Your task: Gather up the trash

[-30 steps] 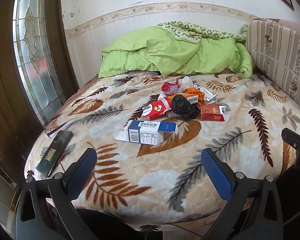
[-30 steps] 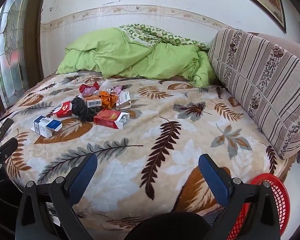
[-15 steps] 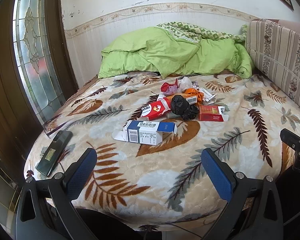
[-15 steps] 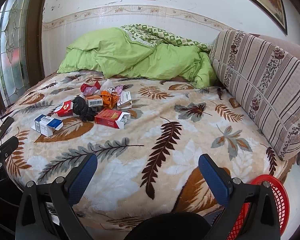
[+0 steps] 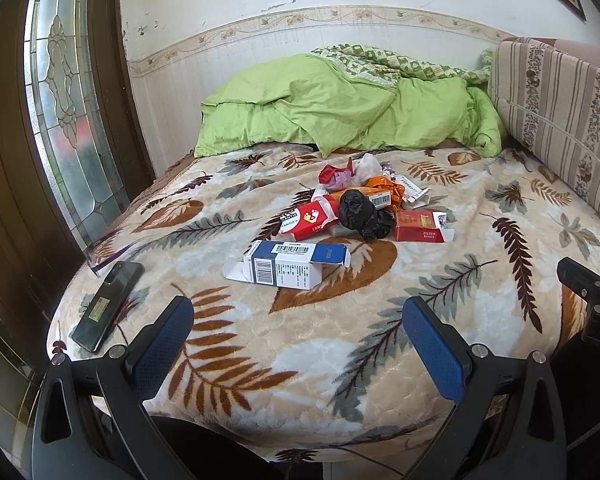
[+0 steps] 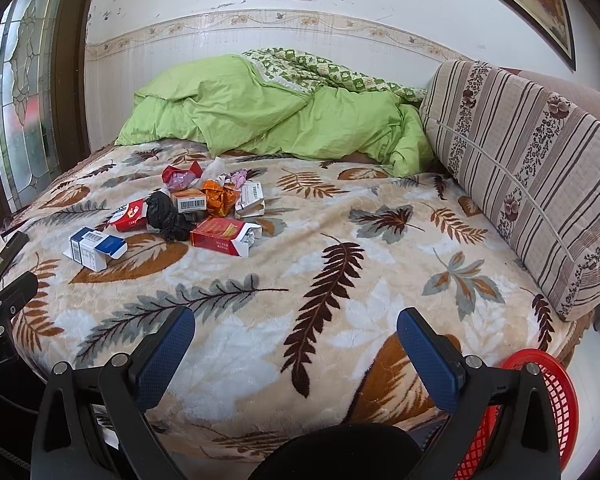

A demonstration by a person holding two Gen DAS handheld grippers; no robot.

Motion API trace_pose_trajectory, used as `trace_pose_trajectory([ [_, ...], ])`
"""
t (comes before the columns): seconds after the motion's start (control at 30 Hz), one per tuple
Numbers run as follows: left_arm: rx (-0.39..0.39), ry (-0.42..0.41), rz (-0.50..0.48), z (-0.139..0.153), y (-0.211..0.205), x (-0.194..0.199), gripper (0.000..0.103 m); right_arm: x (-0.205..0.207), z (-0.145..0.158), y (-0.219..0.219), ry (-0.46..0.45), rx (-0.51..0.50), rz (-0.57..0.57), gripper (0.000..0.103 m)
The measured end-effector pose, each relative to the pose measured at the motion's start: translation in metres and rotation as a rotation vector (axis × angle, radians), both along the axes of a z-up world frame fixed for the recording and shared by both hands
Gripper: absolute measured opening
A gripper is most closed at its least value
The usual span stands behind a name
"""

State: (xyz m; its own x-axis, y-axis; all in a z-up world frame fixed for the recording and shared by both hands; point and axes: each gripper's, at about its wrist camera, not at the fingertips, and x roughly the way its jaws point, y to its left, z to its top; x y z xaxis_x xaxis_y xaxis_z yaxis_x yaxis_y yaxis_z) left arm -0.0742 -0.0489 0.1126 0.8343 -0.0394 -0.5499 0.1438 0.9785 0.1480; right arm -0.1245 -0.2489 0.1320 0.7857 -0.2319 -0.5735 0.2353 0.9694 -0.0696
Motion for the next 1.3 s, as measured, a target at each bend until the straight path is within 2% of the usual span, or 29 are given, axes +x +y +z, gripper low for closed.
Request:
trace_pose_trajectory([
  [0.43, -0.002, 0.003, -0.002, -0.003, -0.002, -0.006, 0.103, -0.001, -0.001, 0.003, 0.010, 0.010, 0.005, 0.102],
  [0.57, -0.005, 0.018, -0.001, -0.006, -0.004, -0.010, 0.103, 0.005, -0.003, 0.004, 0.044, -0.007, 0.021, 0.102],
  [0.67, -0.012, 0.040, 0.007, -0.007, -0.001, -0.003, 0.103, 0.014, -0.007, 0.003, 0.083, 0.040, 0.080, 0.102],
  [0.73, -0.053, 0.085, 0.017, -0.007, 0.009, 0.010, 0.103, 0.021, -0.010, 0.004, 0.110, 0.101, 0.146, 0.102],
  [0.8, -0.096, 0.138, 0.033, -0.009, 0.024, 0.026, 0.103, 0.029, -0.015, 0.006, 0.096, 0.145, 0.188, 0.102],
  [0.9, -0.129, 0.177, 0.065, -0.011, 0.043, 0.048, 0.103, 0.042, -0.019, 0.012, 0.082, 0.186, 0.247, 0.101],
  [0.97, -0.172, 0.210, 0.077, -0.014, 0.055, 0.063, 0.103, 0.053, -0.022, 0.015, 0.090, 0.226, 0.258, 0.098],
  [1.0, -0.207, 0.238, 0.081, -0.016, 0.061, 0.071, 0.103, 0.057, -0.023, 0.011, 0.139, 0.251, 0.253, 0.098],
  [1.1, -0.313, 0.333, 0.092, -0.024, 0.074, 0.096, 0.102, 0.069, -0.030, 0.007, 0.173, 0.291, 0.238, 0.098],
  [1.13, -0.339, 0.353, 0.102, -0.028, 0.077, 0.104, 0.099, 0.071, -0.033, 0.007, 0.174, 0.301, 0.231, 0.098],
  [1.2, -0.397, 0.414, 0.131, -0.036, 0.081, 0.123, 0.081, 0.073, -0.036, 0.007, 0.185, 0.300, 0.225, 0.098],
  [1.3, -0.485, 0.504, 0.163, -0.050, 0.078, 0.146, 0.074, 0.076, -0.034, 0.007, 0.172, 0.295, 0.230, 0.098],
])
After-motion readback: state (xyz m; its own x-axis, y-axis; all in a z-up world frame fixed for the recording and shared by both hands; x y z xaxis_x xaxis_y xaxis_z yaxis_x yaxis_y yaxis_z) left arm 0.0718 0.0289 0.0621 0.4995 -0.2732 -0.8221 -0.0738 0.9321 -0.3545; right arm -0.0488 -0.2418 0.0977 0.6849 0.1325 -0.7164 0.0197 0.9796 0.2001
